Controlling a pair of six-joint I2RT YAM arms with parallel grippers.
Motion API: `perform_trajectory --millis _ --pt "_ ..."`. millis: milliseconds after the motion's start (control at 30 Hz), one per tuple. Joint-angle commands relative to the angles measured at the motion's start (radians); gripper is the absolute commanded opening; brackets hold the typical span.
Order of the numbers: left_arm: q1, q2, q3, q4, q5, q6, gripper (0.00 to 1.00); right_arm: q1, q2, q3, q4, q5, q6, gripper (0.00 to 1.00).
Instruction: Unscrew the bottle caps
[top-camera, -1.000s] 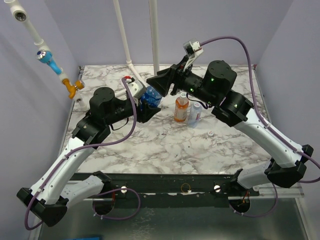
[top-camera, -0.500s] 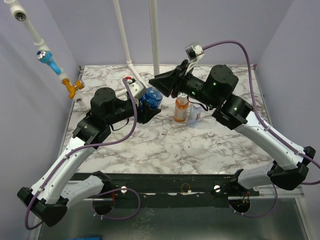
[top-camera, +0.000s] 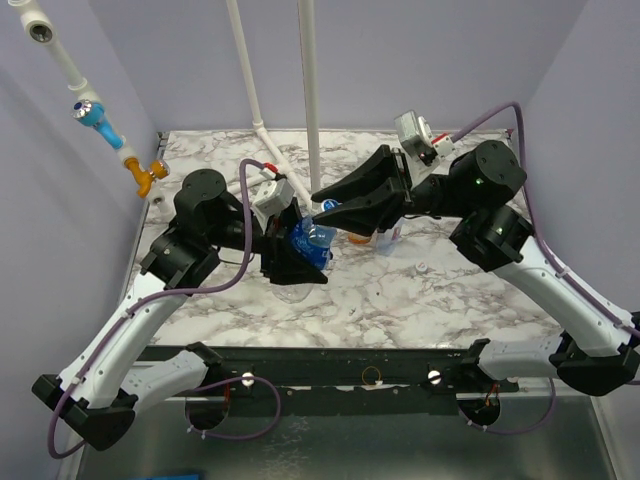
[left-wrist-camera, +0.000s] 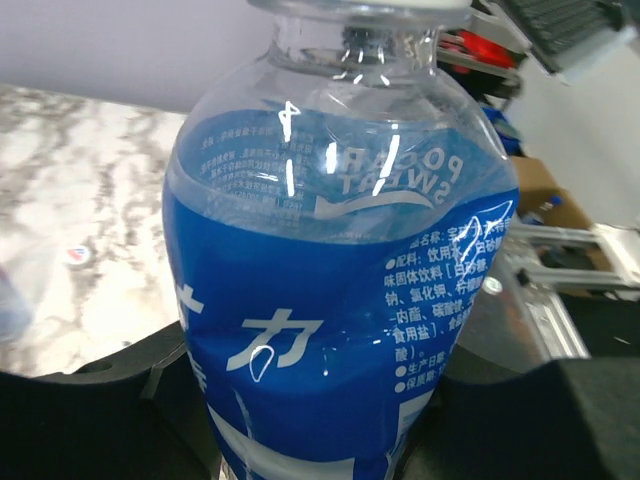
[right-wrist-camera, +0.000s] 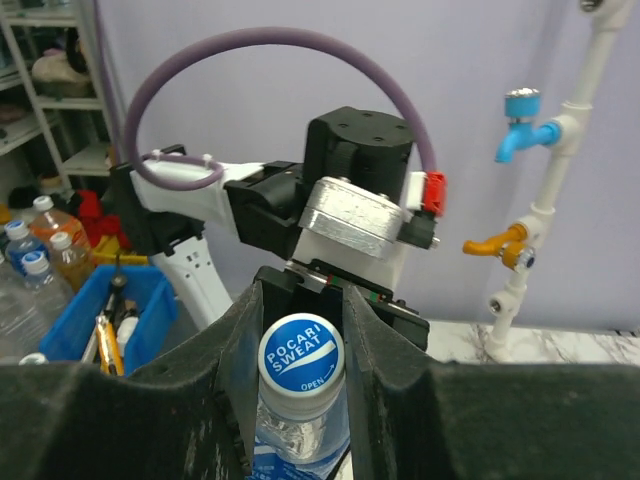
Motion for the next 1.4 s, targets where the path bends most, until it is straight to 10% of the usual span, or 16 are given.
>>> perform_trajectory --millis 0,100,267,433,633,900,1367 --pt "0.012 0.017 0.03 0.015 0.13 -0.107 0.0 0.009 0.005 -0.001 -0.041 -0.27 -0.015 0.07" --pt "0.013 0.016 0.028 0.015 0.117 -0.097 0.0 0.009 -0.005 -0.004 -0.075 -0.143 -0.037 0.11" --pt "0.016 0.007 0.005 0.001 -0.033 -0.006 0.0 0.009 -0.022 -0.013 -0.077 0.36 -0.029 0.73" --pt "0.016 0.002 -0.027 -0.011 -0.357 0.151 0.0 0.01 -0.008 0.008 -0.096 0.617 0.012 0.88" --pt "0.016 0.021 -0.048 0.0 -0.663 0.266 0.0 0.009 0.088 0.109 -0.211 0.699 0.07 0.88" --pt "0.015 0.016 -0.059 0.025 -0.686 0.258 0.0 0.009 0.132 0.128 -0.226 0.705 0.105 0.8" --pt "0.016 0.009 -0.059 0.033 -0.638 0.223 0.0 0.009 0.087 0.068 -0.161 0.647 0.134 0.28"
